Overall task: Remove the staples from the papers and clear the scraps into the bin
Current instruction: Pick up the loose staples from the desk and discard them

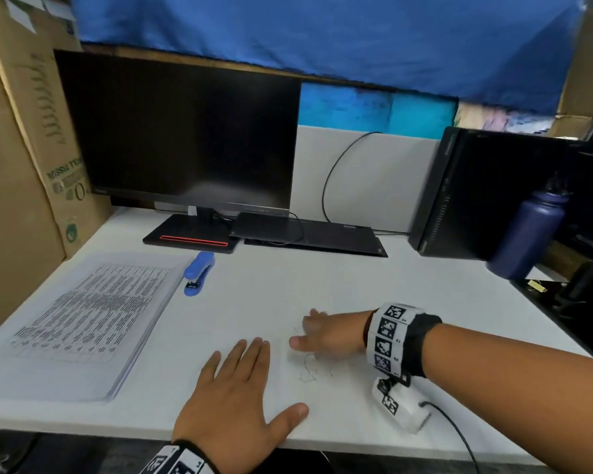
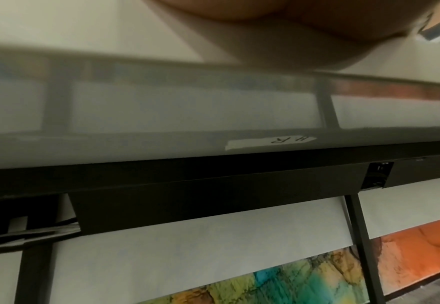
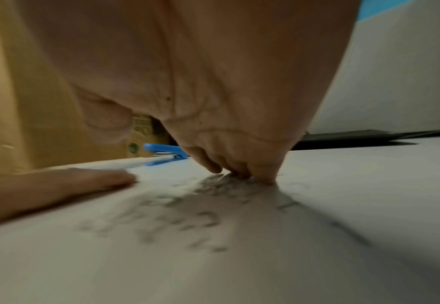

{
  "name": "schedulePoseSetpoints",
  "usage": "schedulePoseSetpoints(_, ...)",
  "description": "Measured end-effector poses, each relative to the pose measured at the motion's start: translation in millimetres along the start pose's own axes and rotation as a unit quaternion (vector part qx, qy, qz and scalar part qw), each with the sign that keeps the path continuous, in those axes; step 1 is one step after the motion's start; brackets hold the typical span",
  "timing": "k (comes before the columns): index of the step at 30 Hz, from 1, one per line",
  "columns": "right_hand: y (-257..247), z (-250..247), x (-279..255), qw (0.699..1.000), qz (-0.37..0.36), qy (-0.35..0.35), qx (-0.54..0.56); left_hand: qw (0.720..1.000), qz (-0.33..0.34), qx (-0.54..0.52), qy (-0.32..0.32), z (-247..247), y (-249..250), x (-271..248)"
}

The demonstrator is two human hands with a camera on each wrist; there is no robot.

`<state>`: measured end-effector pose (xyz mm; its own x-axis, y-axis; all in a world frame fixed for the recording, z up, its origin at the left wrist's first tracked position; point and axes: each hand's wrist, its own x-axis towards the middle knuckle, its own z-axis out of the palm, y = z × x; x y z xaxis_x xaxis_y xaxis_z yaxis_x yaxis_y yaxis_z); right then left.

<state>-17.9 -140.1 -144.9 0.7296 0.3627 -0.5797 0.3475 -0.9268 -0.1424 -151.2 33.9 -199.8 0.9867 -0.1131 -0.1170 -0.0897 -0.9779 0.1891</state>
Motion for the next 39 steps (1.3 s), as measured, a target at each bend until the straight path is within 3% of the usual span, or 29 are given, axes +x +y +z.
schedulePoseSetpoints(2,-5.9,4.0,-18.1,0.996,-0.056,0.005,0.064,1.000,0.004,-0.003,-0.013,-1.6,-1.2,0.2)
schedulePoseSetpoints(4,2.1,-0.1,-36.9,0.978,-0.068,0.069,0.184,0.998,0.023,-0.030,-0.049,-8.6,-7.2,4.2)
schedulePoseSetpoints(6,20.9,-2.4,-53.5,0.926,-0.048,0.160,0.338,0.986,0.038,-0.115,-0.112,-27.2,-15.9,10.4)
schedulePoseSetpoints(9,51.4,13.6,-72.6,0.775,-0.017,0.243,0.583,0.977,0.038,-0.147,-0.151,-58.9,-30.2,32.1)
schedulePoseSetpoints(12,60.7,45.1,-88.5,0.616,-0.026,0.249,0.747,0.992,0.036,-0.030,-0.113,-76.6,-28.9,68.8)
schedulePoseSetpoints(14,56.9,65.9,-96.1,0.537,-0.034,0.228,0.812,0.995,0.005,0.035,-0.091,-79.6,-22.9,98.8)
schedulePoseSetpoints(16,53.3,84.2,-102.6,0.488,-0.043,0.209,0.846,0.994,-0.019,0.075,-0.079,-78.2,-16.3,126.4)
schedulePoseSetpoints(19,54.5,104.5,-107.8,0.444,-0.057,0.205,0.870,0.993,-0.018,0.091,-0.068,-71.6,-1.7,148.5)
schedulePoseSetpoints(24,68.4,112.7,-105.7,0.357,-0.069,0.198,0.910,0.992,0.062,0.089,-0.066,-60.2,40.6,141.5)
schedulePoseSetpoints(27,72.7,112.0,-102.4,0.328,-0.083,0.174,0.925,0.985,0.106,0.105,-0.082,-51.0,49.4,128.8)
schedulePoseSetpoints(31,75.3,112.0,-99.0,0.333,-0.089,0.160,0.925,0.981,0.125,0.111,-0.098,-58.1,48.7,114.4)
schedulePoseSetpoints(35,76.3,111.4,-98.8,0.339,-0.085,0.158,0.924,0.988,0.105,0.041,-0.104,-70.2,51.2,104.6)
schedulePoseSetpoints(39,77.8,112.2,-97.5,0.342,-0.081,0.159,0.922,0.982,0.136,0.074,-0.110,-61.2,62.3,94.0)
